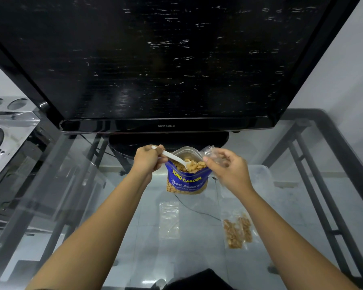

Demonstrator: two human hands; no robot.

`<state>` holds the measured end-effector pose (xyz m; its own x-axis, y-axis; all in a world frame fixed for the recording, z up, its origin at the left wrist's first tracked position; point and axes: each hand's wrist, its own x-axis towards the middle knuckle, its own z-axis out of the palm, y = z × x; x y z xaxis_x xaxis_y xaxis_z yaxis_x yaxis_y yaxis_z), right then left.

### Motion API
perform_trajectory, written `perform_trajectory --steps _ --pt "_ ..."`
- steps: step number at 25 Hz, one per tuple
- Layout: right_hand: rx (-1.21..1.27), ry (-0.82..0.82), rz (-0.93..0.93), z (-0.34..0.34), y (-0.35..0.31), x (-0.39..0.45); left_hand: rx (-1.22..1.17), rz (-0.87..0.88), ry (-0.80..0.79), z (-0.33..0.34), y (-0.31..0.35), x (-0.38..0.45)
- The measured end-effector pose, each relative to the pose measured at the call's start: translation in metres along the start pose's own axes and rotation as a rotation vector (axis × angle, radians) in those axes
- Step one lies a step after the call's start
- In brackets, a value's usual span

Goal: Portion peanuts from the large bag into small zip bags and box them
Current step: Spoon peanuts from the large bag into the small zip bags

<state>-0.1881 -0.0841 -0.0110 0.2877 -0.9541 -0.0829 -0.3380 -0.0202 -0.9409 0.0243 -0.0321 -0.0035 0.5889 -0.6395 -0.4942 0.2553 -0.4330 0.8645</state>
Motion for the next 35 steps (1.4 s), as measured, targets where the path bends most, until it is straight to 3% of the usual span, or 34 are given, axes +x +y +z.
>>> perform_trajectory --steps 5,10,14,19,22,25,28,31,35 --pt "-0.405 -0.054 -0.229 -0.006 -0.011 0.002 -0.088 0.0 0.033 -0.014 0.012 0.005" --pt "-0.51 -0.115 -0.288 -0.001 -0.015 0.004 -0.095 0.068 0.033 -0.019 0.039 0.002" --pt "-0.376 -0.076 -0.269 0.009 -0.018 0.001 0.088 0.223 -0.049 -0.006 0.057 -0.016" --pt "0.03 -0.127 -0.171 0.014 -0.017 -0.006 0.526 0.779 -0.147 0.017 0.076 -0.061" --pt "0.248 -0.147 -0.134 0.01 -0.013 -0.007 0.617 0.994 -0.168 0.017 0.088 -0.081" --pt "0.275 -0.136 -0.153 0.005 -0.012 -0.009 0.639 1.084 -0.08 0.014 0.097 -0.092" --pt "0.253 -0.105 -0.175 0.0 -0.01 -0.017 0.417 1.029 0.074 0.004 0.102 -0.089" --pt "0.239 -0.021 -0.176 -0.009 -0.004 -0.029 0.172 0.794 0.108 -0.002 0.087 -0.063" --pt "0.126 0.035 -0.134 -0.019 0.017 -0.05 0.348 0.447 0.032 0.006 0.021 -0.029"
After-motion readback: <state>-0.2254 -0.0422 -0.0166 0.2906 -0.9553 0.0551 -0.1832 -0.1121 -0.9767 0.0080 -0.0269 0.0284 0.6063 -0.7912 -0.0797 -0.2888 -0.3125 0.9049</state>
